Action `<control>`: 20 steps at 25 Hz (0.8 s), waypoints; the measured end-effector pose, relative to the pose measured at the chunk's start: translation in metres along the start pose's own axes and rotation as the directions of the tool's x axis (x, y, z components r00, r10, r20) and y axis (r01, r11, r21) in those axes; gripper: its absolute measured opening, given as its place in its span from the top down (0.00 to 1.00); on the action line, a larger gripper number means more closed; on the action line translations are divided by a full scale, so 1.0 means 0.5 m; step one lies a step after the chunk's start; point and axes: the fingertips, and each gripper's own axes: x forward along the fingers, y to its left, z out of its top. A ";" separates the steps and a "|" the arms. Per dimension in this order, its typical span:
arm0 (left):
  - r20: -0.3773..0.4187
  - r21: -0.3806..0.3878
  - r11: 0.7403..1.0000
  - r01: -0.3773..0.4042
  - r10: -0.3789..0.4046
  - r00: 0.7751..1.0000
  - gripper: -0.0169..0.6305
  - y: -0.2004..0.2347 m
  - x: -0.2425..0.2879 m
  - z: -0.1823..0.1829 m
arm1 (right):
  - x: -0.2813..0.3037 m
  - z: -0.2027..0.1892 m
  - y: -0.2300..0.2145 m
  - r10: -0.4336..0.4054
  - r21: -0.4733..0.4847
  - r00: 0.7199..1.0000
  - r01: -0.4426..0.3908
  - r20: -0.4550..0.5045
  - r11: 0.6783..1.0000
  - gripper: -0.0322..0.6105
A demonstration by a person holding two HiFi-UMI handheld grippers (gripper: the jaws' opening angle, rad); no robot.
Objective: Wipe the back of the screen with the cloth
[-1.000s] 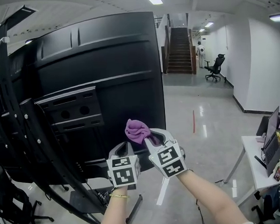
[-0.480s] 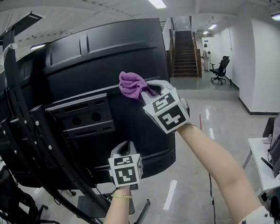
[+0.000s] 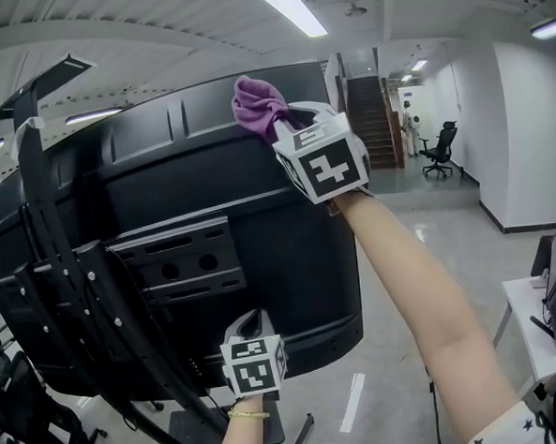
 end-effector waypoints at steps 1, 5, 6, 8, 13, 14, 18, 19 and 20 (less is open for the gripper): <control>0.006 -0.005 1.000 -0.001 0.001 1.000 0.96 0.004 -0.001 0.004 | -0.007 0.003 0.003 0.002 0.003 1.000 -0.002 0.009 1.000 0.86; 0.039 0.001 1.000 0.004 -0.004 0.999 0.96 -0.002 -0.015 0.019 | -0.072 -0.029 0.051 0.063 0.002 0.997 -0.063 0.043 0.998 0.86; 0.046 0.006 1.000 0.004 -0.004 0.999 0.96 -0.004 -0.021 0.020 | -0.097 -0.052 0.068 0.082 0.016 0.996 -0.083 0.044 0.996 0.86; 0.056 0.008 1.000 0.003 -0.004 0.998 0.96 -0.008 -0.031 0.015 | -0.153 -0.124 0.110 0.110 0.079 0.994 -0.111 0.023 0.991 0.86; 0.072 -0.034 0.999 0.004 -0.002 0.997 0.96 -0.024 -0.037 -0.033 | -0.305 -0.380 0.246 0.145 0.211 0.981 -0.116 -0.128 0.971 0.86; 0.069 -0.047 0.999 -0.001 0.004 0.998 0.96 -0.025 -0.037 -0.047 | -0.332 -0.430 0.276 0.151 0.226 0.975 -0.112 -0.163 0.968 0.86; 0.034 -0.060 0.998 0.006 -0.004 0.999 0.96 -0.042 -0.038 -0.101 | -0.421 -0.567 0.368 0.180 0.310 0.949 -0.095 -0.260 0.946 0.86; 0.022 -0.061 0.998 0.011 -0.010 1.000 0.96 -0.047 -0.038 -0.114 | -0.436 -0.584 0.381 0.183 0.336 0.944 -0.084 -0.275 0.938 0.86; 0.014 -0.066 0.998 0.017 -0.016 1.000 0.96 -0.052 -0.039 -0.125 | -0.449 -0.595 0.389 0.182 0.359 0.941 -0.070 -0.286 0.931 0.86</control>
